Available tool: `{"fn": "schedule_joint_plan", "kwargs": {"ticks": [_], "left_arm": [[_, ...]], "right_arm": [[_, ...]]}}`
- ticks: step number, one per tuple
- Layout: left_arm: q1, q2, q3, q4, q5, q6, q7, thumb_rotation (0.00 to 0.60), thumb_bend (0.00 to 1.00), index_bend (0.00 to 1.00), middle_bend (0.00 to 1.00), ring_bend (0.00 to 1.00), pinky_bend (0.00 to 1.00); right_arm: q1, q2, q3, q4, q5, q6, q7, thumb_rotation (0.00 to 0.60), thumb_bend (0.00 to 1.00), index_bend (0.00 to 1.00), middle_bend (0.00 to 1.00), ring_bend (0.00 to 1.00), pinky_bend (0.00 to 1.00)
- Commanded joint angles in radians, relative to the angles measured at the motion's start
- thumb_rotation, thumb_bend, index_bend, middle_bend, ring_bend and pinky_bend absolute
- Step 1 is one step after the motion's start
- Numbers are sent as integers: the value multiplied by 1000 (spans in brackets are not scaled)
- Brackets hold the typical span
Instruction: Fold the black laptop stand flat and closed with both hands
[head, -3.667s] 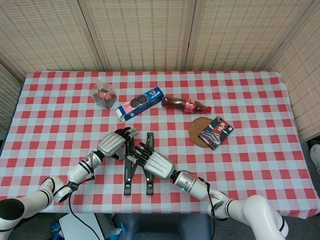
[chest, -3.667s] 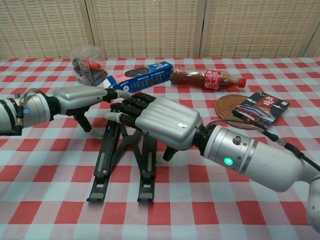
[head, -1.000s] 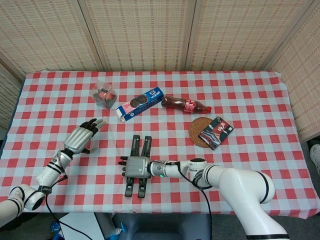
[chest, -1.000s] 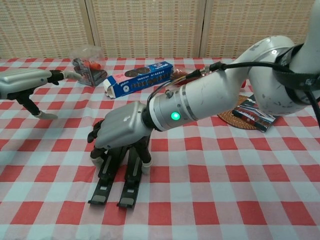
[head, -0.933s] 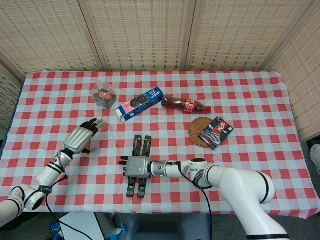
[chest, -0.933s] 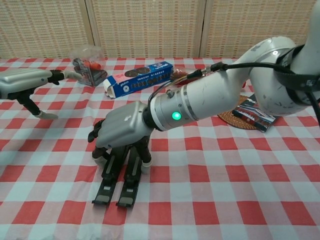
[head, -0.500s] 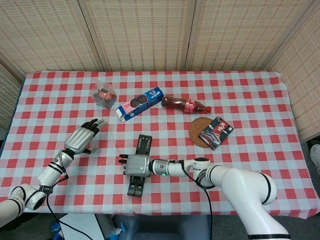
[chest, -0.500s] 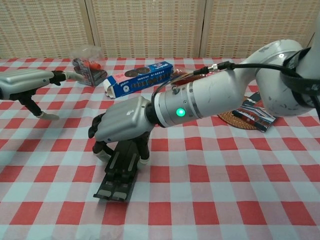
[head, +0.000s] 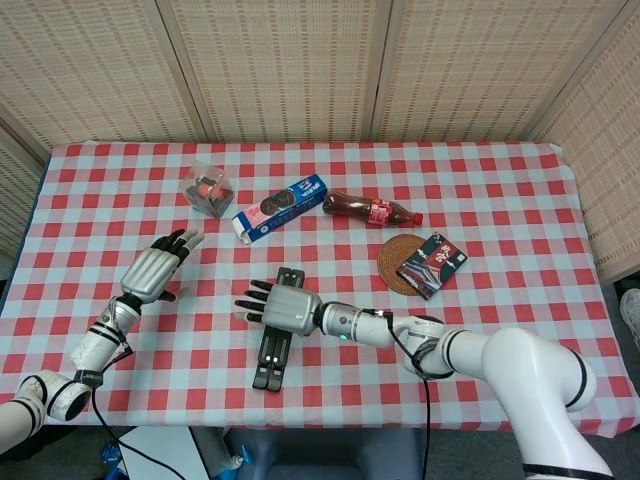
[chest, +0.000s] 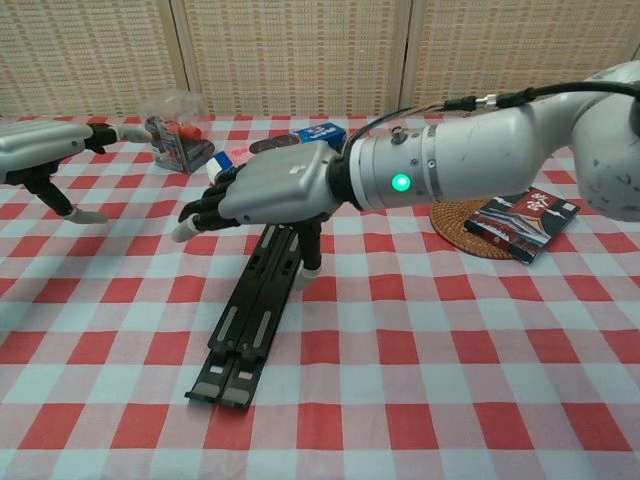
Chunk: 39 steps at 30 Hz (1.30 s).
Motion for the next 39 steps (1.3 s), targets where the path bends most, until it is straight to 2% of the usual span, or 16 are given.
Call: {"fn": "schedule_joint_plan", "kwargs": {"ticks": [1, 4, 9, 19, 23, 28, 34, 39], "left_arm": [[31, 35, -28, -53, -54, 26, 73, 600, 220, 0, 0, 0, 159], [55, 67, -41, -90, -90, 46, 127, 600, 220, 0, 0, 0, 159], [96, 112, -61, -148, -144, 82, 176, 600, 220, 0, 0, 0, 159], [217, 191, -66, -288, -208, 218, 268, 600, 220, 0, 0, 0, 159], [265, 219, -52, -351, -209, 271, 301, 600, 220, 0, 0, 0, 159], [332, 245, -25, -419, -179, 357, 325, 600, 220, 0, 0, 0, 160], [400, 251, 2, -469, -108, 466, 330, 600, 220, 2, 0, 0, 159], [443, 257, 26, -502, -61, 519, 348, 600, 220, 9, 0, 0, 159]], "right_arm": [[-100, 91, 38, -88, 87, 77, -115, 600, 121, 0, 58, 0, 0], [-176, 163, 51, -163, 150, 133, -197, 600, 170, 13, 123, 2, 8], [-315, 260, 70, -278, 262, 257, -302, 600, 175, 103, 190, 55, 84], [-585, 441, 23, -468, 359, 486, -416, 600, 176, 126, 209, 69, 101], [-695, 479, -1, -509, 375, 580, -408, 600, 155, 126, 209, 69, 102], [-833, 478, -19, -516, 363, 708, -359, 600, 28, 145, 209, 69, 102], [-955, 463, -39, -489, 319, 804, -291, 600, 21, 145, 208, 69, 102], [-1018, 464, -38, -482, 306, 826, -243, 600, 21, 145, 208, 69, 102]]}}
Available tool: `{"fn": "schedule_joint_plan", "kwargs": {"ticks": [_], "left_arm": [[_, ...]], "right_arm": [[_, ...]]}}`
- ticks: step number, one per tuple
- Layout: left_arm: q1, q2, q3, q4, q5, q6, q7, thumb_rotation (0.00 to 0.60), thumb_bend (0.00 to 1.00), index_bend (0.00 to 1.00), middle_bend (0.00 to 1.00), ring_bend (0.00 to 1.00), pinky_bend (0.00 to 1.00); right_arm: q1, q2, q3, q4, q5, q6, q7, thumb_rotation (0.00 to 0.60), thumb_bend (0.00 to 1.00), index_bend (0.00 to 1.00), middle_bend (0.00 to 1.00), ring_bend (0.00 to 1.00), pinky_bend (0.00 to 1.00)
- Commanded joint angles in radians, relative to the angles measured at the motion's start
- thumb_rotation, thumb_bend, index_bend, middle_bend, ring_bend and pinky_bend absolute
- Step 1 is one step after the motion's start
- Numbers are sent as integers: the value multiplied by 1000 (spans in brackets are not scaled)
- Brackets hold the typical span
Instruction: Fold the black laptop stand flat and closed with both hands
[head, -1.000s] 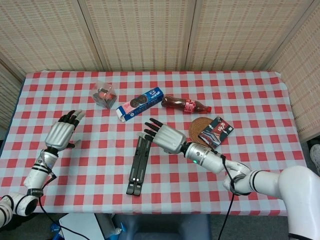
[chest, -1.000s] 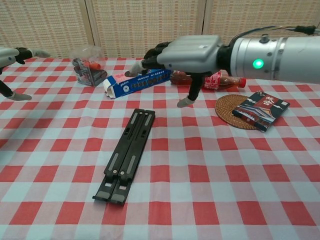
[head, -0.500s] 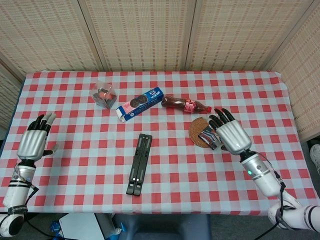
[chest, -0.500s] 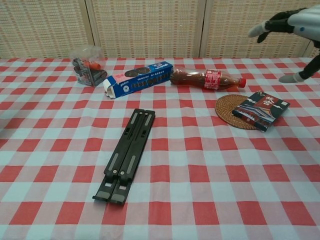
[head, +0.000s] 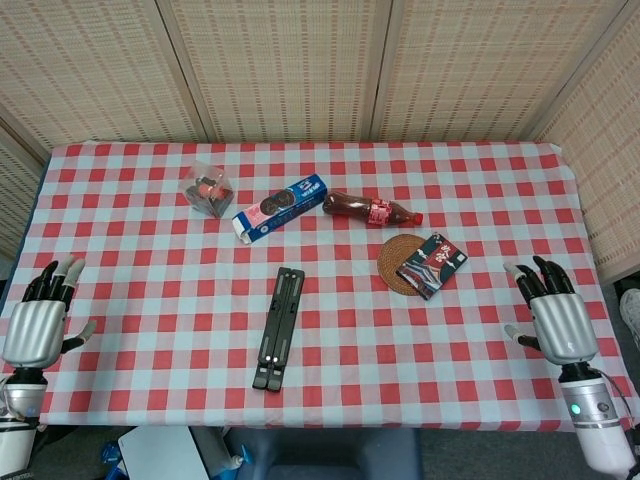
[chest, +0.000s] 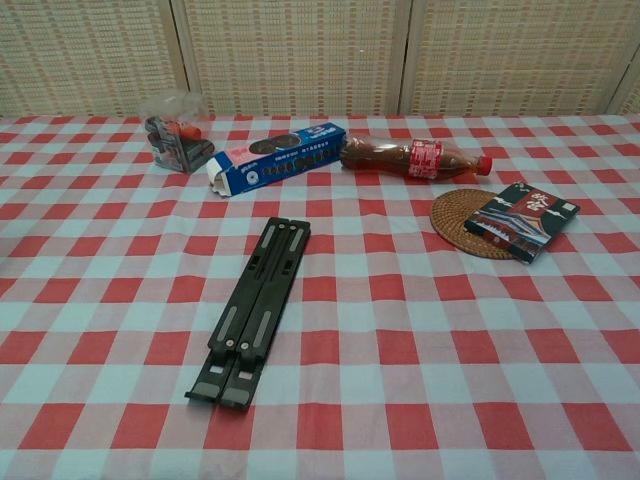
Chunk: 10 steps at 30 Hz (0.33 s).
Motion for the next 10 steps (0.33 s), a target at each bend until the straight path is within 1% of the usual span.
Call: {"fn": "schedule_joint_plan", "kwargs": {"ticks": [1, 5, 10], "left_arm": [[22, 3, 13, -17, 24, 28, 18, 600, 220, 11, 0, 0, 159], [40, 11, 23, -39, 49, 42, 31, 600, 220, 21, 0, 0, 159], [58, 26, 26, -72, 56, 46, 55, 600, 220, 21, 0, 0, 159]], "right_arm": [[-35, 1, 1, 3, -4, 3, 30, 600, 21, 145, 209, 69, 102], [-58, 4, 11, 8, -18, 4, 35, 600, 20, 145, 208, 69, 102], [-84, 3, 23, 8, -43, 7, 34, 600, 21, 145, 208, 69, 102]]}}
